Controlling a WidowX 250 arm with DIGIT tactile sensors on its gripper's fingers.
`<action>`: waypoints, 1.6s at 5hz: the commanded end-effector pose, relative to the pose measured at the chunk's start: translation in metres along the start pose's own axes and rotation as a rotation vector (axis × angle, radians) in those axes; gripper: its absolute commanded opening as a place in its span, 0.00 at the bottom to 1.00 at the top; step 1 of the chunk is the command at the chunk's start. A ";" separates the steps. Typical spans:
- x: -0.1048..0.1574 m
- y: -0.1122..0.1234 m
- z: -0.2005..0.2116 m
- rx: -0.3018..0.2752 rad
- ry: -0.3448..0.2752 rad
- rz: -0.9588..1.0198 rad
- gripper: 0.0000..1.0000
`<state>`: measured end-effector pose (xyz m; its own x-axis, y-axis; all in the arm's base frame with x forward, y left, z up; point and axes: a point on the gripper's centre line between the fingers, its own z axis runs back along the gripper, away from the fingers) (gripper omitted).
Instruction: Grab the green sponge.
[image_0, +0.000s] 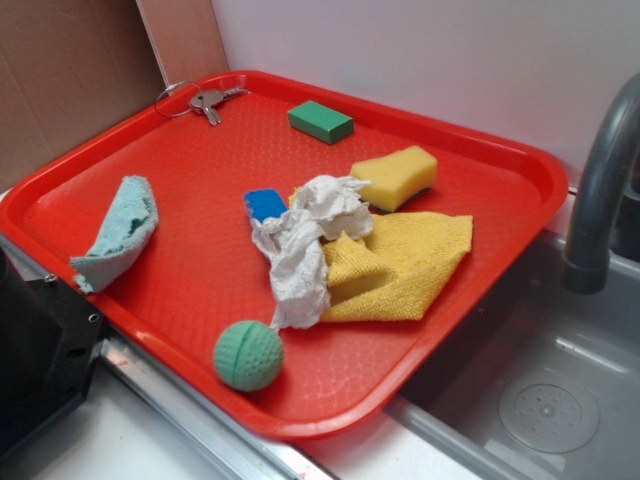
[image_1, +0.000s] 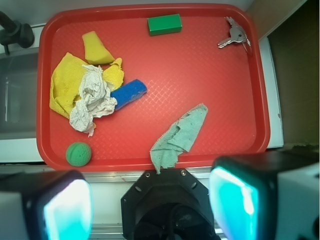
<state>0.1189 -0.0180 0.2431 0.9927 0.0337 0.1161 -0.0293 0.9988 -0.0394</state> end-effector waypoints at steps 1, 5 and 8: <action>0.000 0.000 0.000 0.000 0.000 0.000 1.00; 0.104 -0.050 -0.121 -0.042 -0.030 -0.024 1.00; 0.164 -0.081 -0.184 0.011 -0.028 -0.135 1.00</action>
<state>0.2951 -0.0958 0.0632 0.9907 -0.1071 0.0844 0.1076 0.9942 -0.0019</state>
